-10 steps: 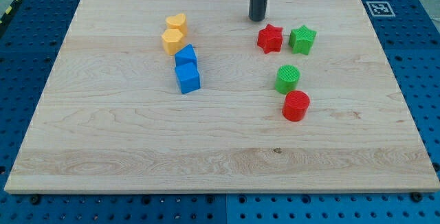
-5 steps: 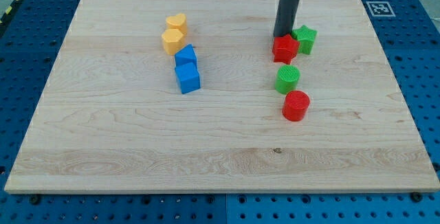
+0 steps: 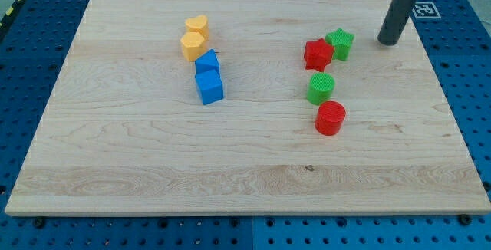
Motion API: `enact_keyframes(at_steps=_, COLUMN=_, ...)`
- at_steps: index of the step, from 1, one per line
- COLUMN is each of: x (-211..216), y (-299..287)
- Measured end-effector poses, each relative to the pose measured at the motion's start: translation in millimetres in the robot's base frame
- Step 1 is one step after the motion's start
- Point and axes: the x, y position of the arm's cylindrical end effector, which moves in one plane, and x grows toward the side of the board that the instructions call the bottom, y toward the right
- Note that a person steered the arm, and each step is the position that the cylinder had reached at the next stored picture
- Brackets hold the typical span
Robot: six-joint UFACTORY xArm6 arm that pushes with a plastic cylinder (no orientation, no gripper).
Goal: Slide the green star above the red star
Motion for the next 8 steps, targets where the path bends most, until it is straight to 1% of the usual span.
enact_keyframes(at_steps=1, x=6.3, y=-7.7)
enact_keyframes(at_steps=4, x=18.7, y=-70.4)
enact_keyframes(at_steps=8, x=10.0, y=-114.7)
